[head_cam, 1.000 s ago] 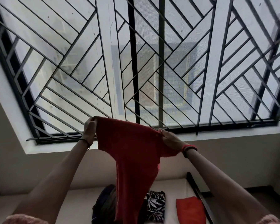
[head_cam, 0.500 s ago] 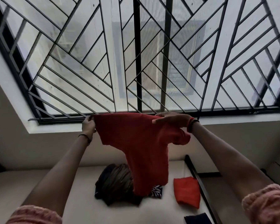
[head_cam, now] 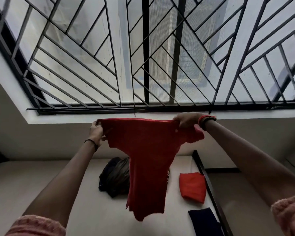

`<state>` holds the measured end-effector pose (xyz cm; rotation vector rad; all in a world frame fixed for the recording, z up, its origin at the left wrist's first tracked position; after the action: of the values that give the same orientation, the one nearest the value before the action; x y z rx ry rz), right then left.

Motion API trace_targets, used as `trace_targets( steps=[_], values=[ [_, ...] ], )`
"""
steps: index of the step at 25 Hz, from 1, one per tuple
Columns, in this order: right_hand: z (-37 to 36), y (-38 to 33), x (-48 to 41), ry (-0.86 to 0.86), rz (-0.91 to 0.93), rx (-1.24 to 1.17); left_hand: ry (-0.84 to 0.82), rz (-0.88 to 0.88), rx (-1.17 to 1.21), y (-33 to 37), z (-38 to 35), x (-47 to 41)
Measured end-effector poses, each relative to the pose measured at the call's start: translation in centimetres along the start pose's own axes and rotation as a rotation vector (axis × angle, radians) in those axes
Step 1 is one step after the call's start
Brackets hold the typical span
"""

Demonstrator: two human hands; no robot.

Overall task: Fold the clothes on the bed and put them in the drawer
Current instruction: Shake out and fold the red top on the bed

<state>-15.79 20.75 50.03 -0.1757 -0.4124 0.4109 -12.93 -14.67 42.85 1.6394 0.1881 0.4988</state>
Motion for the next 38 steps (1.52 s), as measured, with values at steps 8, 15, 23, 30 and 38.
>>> trace_targets(
  steps=[8, 15, 23, 30, 38],
  values=[
    [-0.9, 3.2, -0.9, 0.287, -0.009, -0.056, 0.055, 0.002, 0.095, -2.3, -2.2, -1.1],
    [-3.1, 2.3, 3.2, 0.156, -0.094, 0.006, 0.03, 0.059, 0.16, -4.1, -2.6, 2.8],
    [-24.8, -4.3, 7.2, -0.27, -0.116, -0.048, 0.091, 0.291, 0.081, -21.9, 8.4, 11.2],
    [-51.5, -8.8, 10.4, -0.573, -0.096, -0.145, 0.303, 0.537, -0.065, -44.0, 21.6, 21.0],
    [-65.5, -12.6, 15.1, -0.902, 0.022, -0.084, 0.357, 0.51, -0.245, -53.2, 28.0, 27.4]
  ],
)
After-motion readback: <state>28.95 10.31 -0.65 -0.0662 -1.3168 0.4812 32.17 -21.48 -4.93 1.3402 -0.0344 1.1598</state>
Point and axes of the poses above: each hand's wrist, its own x-axis away from the middle knuckle, its own z-axis out of the back of the hand, y = z × x, the point moved 10 cm from there along -x, towards the middle knuckle, and after that the axes turned 3 degrees about -x, right-handed, at the moved point
